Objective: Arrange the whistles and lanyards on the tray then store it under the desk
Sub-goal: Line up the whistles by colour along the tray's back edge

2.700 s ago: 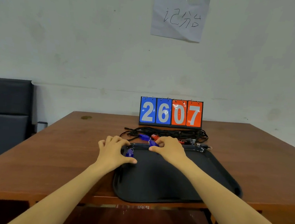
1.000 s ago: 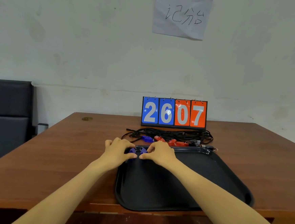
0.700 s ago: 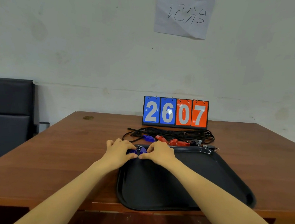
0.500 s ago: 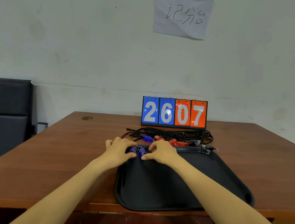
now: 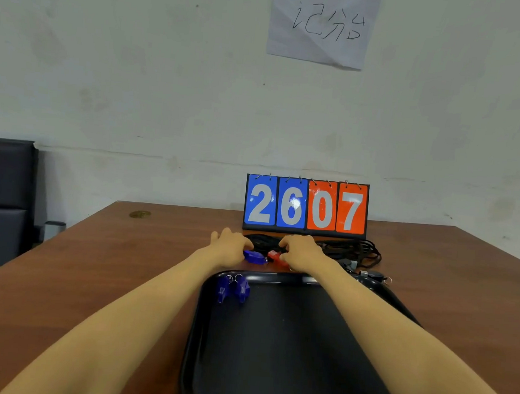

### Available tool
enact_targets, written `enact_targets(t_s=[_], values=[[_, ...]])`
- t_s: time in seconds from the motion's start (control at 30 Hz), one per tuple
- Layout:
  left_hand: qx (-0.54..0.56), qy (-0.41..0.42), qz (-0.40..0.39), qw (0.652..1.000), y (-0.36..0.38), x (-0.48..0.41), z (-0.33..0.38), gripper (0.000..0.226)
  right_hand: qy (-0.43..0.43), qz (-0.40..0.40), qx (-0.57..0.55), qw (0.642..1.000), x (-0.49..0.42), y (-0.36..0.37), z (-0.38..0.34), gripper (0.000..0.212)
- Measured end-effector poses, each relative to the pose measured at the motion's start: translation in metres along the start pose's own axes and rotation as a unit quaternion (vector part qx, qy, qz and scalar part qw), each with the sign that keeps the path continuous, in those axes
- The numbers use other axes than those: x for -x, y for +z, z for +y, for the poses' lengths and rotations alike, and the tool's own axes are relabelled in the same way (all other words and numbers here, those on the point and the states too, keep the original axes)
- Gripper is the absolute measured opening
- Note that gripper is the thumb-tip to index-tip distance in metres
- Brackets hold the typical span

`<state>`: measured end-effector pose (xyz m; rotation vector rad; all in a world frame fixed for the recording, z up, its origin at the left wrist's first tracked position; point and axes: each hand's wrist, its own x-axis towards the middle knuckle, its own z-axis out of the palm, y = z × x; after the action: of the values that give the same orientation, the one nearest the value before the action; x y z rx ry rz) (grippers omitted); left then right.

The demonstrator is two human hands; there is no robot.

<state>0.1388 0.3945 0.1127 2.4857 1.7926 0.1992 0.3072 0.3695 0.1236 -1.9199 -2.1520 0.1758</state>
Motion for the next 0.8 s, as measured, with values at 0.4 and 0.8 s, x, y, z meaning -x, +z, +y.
enact_targets(t_s=[0.4, 0.8], values=[[-0.017, 0.022, 0.091, 0.995, 0.015, -0.016, -0.001, 0.028, -0.015, 0.088, 0.038, 0.995, -0.017, 0.030, 0.004, 0.022], [0.176, -0.014, 0.203, 0.963, -0.010, 0.064, 0.036, 0.016, -0.026, 0.235, -0.213, 0.948, 0.033, -0.010, 0.009, 0.023]])
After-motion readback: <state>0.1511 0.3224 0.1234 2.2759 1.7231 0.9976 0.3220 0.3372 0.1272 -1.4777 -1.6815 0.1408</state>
